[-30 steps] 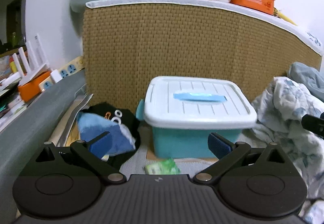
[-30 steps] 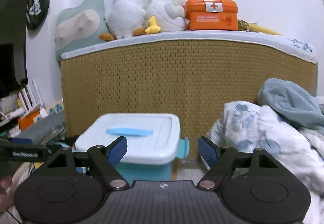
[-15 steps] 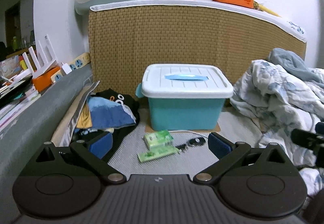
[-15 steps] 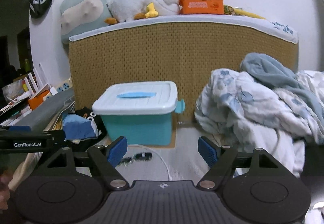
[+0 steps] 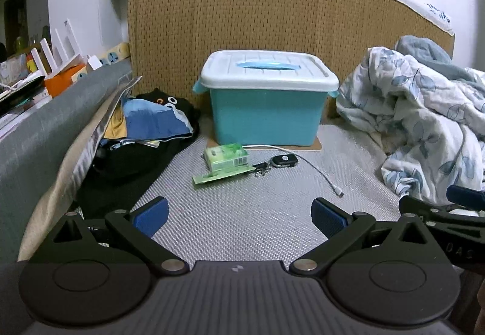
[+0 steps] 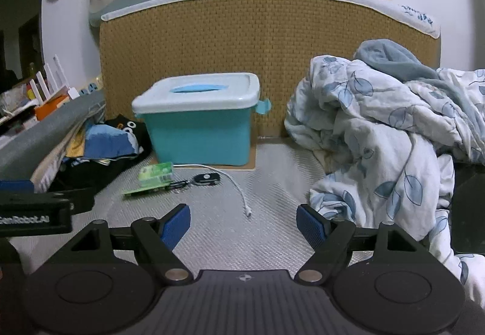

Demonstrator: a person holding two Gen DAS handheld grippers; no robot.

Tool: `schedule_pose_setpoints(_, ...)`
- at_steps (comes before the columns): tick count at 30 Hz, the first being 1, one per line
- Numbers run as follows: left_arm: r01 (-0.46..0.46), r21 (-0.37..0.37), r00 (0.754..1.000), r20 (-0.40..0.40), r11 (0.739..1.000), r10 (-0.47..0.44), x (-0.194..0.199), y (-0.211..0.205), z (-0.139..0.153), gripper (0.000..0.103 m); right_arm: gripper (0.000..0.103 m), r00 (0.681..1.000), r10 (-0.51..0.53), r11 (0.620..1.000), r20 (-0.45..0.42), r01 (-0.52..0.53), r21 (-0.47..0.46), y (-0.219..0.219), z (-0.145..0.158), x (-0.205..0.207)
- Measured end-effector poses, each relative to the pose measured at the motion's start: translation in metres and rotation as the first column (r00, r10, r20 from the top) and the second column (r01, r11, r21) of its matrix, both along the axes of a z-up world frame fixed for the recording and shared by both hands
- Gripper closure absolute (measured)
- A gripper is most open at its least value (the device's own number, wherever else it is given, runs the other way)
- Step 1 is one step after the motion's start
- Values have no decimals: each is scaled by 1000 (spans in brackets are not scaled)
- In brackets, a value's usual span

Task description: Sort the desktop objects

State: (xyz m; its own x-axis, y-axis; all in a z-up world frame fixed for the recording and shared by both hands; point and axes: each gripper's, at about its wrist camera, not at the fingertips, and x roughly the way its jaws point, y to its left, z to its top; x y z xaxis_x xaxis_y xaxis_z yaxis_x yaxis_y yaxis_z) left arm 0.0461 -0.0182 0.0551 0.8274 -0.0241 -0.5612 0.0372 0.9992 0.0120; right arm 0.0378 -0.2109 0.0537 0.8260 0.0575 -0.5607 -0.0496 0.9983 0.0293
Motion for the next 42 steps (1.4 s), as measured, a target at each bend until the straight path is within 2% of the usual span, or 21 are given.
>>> schedule_pose_setpoints(10, -9, 5, 1000, 18, 1000, 9, 9, 1, -34, 0, 22, 1000, -21, 1000, 0, 21, 11, -2, -34, 9)
schedule_pose_setpoints(14, -8, -1, 1000, 0, 1000, 8, 16, 3, -54, 0, 22, 999, -24, 1000, -22, 24, -4, -2, -56, 13)
schedule_pose_setpoints(18, 6, 2, 999, 33, 1000, -6, 14, 2, -68, 0, 22, 999, -12, 1000, -35, 11, -26, -2, -72, 15)
schedule_pose_setpoints(21, 5, -4, 999, 33, 1000, -5, 17, 2, -75, 0, 22, 1000, 6, 998, -11, -6, -64, 0, -76, 15)
schedule_pose_setpoints(29, -4, -21, 1000, 20, 1000, 4, 23, 3, -88, 0, 22, 1000, -23, 999, -14, 22, -35, -5, -88, 19)
schedule_pose_setpoints(42, -5, -28, 1000, 13, 1000, 5, 24, 7, -98, 0, 22, 1000, 0, 1000, -22, 0, -2, 1, -99, 21)
